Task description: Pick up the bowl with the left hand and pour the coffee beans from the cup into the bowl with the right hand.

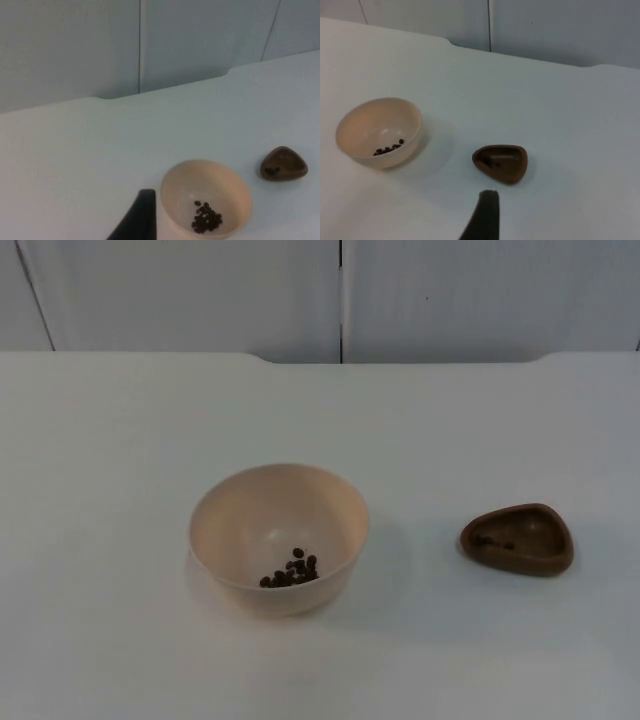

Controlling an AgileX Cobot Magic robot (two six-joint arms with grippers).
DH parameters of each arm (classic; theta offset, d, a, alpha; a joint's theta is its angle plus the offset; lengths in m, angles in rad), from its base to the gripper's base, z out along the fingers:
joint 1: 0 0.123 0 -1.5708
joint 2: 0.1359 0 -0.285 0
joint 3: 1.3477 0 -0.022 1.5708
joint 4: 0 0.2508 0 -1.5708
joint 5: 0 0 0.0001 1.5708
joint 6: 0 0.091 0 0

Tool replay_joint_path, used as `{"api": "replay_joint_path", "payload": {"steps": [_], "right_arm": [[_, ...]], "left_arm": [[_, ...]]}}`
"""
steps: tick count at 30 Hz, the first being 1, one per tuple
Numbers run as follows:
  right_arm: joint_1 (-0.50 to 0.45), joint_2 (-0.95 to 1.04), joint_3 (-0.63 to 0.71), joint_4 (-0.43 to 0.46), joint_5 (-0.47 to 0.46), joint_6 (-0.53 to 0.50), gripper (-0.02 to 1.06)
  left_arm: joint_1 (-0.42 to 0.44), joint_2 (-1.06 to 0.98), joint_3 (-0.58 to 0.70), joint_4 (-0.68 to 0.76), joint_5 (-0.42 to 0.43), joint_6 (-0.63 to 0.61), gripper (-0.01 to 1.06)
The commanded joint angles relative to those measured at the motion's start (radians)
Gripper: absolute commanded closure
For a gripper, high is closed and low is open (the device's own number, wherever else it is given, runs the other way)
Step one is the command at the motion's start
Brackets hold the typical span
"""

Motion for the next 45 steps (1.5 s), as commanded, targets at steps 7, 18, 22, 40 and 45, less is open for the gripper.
{"api": "replay_joint_path", "payload": {"steps": [7,18,22,40,45], "right_arm": [[-0.003,-0.17,0.048,-0.053,0.13,-0.008,0.29],[-0.001,-0.232,0.098,-0.051,0.186,-0.002,0.29],[-0.001,-0.232,0.098,-0.053,0.186,-0.002,0.29],[-0.001,-0.232,0.098,-0.052,0.186,-0.002,0.29],[-0.001,-0.232,0.098,-0.052,0.186,-0.002,0.29]], "left_arm": [[0.002,-0.2,0.071,0.02,0.077,0.002,0.08],[0.002,-0.337,0.071,0.066,0.216,0.001,0.08],[0.002,-0.356,0.071,0.069,0.257,-0.001,0.08],[0.002,-0.371,0.169,0.134,0.344,-0.06,0.08],[0.002,-0.371,0.167,0.159,0.34,-0.102,0.08]]}}
